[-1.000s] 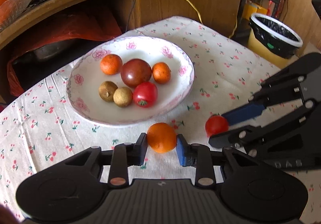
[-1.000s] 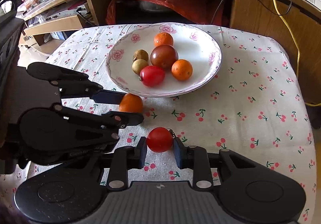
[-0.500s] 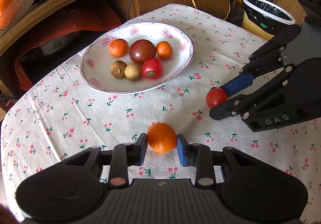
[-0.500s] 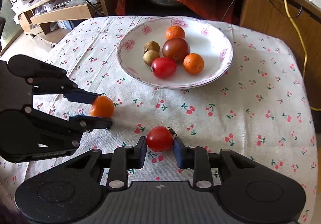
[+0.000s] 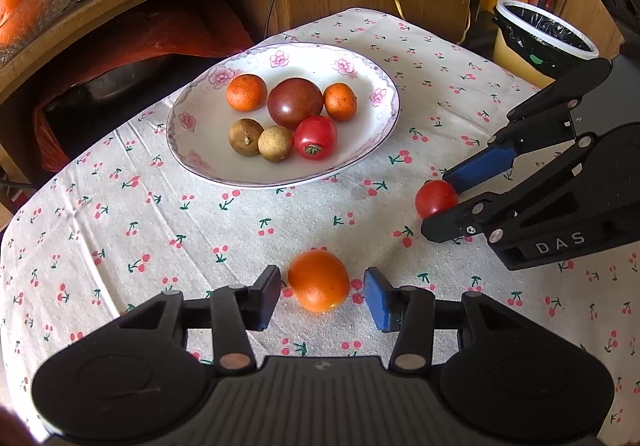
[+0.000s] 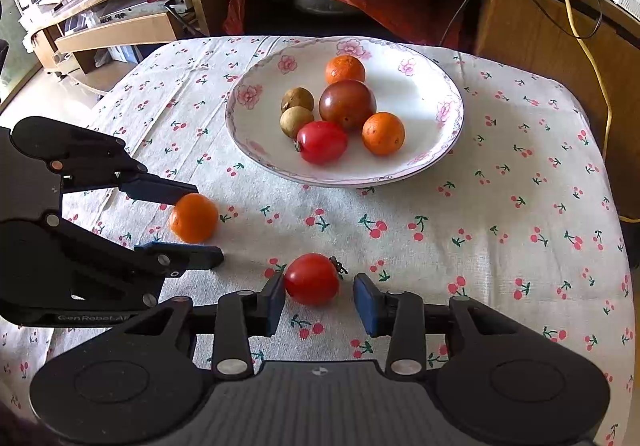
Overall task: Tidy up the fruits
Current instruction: 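Carry the orange tomato and small red tomato over the bowl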
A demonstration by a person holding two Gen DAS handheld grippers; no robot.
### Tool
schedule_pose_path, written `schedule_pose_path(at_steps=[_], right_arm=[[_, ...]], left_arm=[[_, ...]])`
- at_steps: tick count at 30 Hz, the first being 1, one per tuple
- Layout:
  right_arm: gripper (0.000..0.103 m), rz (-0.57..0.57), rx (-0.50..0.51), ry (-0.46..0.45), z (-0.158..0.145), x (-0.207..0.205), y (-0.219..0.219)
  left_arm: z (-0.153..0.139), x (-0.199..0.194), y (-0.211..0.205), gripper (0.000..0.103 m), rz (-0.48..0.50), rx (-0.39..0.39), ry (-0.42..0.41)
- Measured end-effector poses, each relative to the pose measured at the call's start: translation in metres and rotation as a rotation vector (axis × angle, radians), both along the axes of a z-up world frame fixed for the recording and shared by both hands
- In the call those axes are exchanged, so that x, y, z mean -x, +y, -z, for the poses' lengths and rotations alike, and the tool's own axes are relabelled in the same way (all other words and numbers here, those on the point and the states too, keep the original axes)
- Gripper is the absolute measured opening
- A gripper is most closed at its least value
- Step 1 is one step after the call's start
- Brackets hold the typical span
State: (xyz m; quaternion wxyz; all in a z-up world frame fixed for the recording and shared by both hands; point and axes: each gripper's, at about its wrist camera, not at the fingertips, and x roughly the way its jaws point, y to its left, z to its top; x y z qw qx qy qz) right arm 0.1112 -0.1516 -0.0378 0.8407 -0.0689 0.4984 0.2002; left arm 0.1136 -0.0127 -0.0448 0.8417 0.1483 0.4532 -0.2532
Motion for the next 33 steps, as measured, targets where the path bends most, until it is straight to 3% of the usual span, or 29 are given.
schedule_pose_path(at_steps=[14,19,33], right_arm=[[0.037,-0.011,-0.01,0.003,0.001,0.0,0.003],[0.024,-0.025,-0.008,0.008,0.001,0.0,0.008],[0.023,-0.041,-0.028,-0.032,-0.012,-0.001,0.012]], left_arm=[[-0.001,0.002,-0.002,0.053,-0.001,-0.01,-0.002],[-0.002,0.003,-0.002,0.042,-0.008,-0.018,0.0],[-0.018,0.001,0.0,0.04,-0.004,0.006,-0.032]])
